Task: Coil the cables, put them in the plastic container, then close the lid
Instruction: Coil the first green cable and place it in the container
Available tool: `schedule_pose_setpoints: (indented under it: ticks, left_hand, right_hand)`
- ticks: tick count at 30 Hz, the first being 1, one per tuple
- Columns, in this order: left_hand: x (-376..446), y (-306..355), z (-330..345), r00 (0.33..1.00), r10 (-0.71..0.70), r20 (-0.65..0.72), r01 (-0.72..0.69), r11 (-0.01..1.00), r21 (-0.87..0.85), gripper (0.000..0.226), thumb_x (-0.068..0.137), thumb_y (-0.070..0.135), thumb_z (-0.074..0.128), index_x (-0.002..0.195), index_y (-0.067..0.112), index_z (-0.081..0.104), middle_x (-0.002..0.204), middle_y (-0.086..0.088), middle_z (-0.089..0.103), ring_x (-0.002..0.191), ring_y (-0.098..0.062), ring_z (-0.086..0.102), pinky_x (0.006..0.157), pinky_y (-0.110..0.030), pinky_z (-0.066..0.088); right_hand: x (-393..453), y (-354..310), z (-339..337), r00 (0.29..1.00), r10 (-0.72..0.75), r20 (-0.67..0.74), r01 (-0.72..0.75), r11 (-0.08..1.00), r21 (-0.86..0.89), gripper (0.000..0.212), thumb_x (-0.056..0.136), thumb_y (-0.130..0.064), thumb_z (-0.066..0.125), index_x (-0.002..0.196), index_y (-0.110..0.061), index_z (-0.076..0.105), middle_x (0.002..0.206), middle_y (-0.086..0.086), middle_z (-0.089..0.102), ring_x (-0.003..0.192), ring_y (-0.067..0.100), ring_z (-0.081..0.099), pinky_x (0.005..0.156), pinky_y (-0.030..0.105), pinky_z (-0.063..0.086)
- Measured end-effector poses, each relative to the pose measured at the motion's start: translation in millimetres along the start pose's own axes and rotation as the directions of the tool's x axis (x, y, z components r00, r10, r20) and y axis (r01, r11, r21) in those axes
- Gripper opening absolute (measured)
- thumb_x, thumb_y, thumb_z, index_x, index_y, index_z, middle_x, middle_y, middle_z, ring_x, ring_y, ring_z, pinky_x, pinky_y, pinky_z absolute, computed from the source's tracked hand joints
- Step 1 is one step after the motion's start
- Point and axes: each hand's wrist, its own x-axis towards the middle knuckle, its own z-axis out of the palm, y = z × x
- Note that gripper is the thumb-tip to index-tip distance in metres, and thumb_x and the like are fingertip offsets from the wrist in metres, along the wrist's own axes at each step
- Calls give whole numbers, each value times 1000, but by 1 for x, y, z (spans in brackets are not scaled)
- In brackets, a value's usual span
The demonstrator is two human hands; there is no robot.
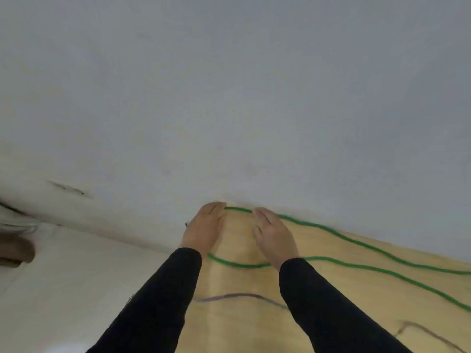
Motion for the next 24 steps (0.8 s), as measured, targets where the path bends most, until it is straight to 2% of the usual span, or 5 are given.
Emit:
schedule_pose_setpoints:
  ticks: [3, 7, 14, 20, 24]
  left_hand:
    - [17, -13, 7, 1000, 1, -22, -2, 999, -51, 37, 97, 19, 41, 133, 16, 46, 138, -6, 46, 124, -18, 45, 101, -25, 34]
    - [34, -23, 15, 1000, -11, 7, 11, 996, -87, 31, 95, 16, 42, 124, 18, 56, 128, -5, 53, 116, -18, 50, 91, -17, 32]
    - [43, -19, 4, 996, 69, -52, -77, 982, -174, 30, 90, 6, 48, 114, 17, 63, 116, -4, 61, 107, -17, 55, 91, -16, 35]
    - [53, 23, -34, 966, 127, -226, -202, 916, -348, 25, 91, 8, 52, 103, 26, 65, 100, 15, 62, 94, -4, 59, 87, -12, 43]
    - [45, 74, -63, 976, 56, -212, -169, 811, -560, 16, 93, 15, 51, 98, 25, 62, 87, 12, 63, 74, -10, 62, 68, -15, 49]
  right_hand:
    - [16, 7, 14, 1000, 17, -12, -17, 999, -29, 40, 94, -15, 48, 133, -5, 44, 137, 10, 48, 127, 22, 44, 106, 23, 25]
    - [31, 14, 30, 999, -5, -39, 1, 995, -103, 35, 83, -13, 59, 116, -1, 59, 112, 15, 65, 104, 30, 62, 92, 41, 51]
    - [35, 16, 30, 996, -22, -92, 5, 984, -176, 24, 83, -14, 53, 105, -12, 64, 87, 6, 61, 78, 26, 60, 64, 33, 53]
    - [42, -1, -33, 974, -39, -223, 46, 999, 25, 30, 92, -23, 37, 115, -18, 55, 93, 7, 61, 78, 26, 59, 66, 38, 52]
    - [42, -13, -94, 930, -52, -365, 102, 988, 119, 37, 93, -31, 33, 118, -20, 57, 94, 3, 61, 82, 15, 56, 72, 22, 46]
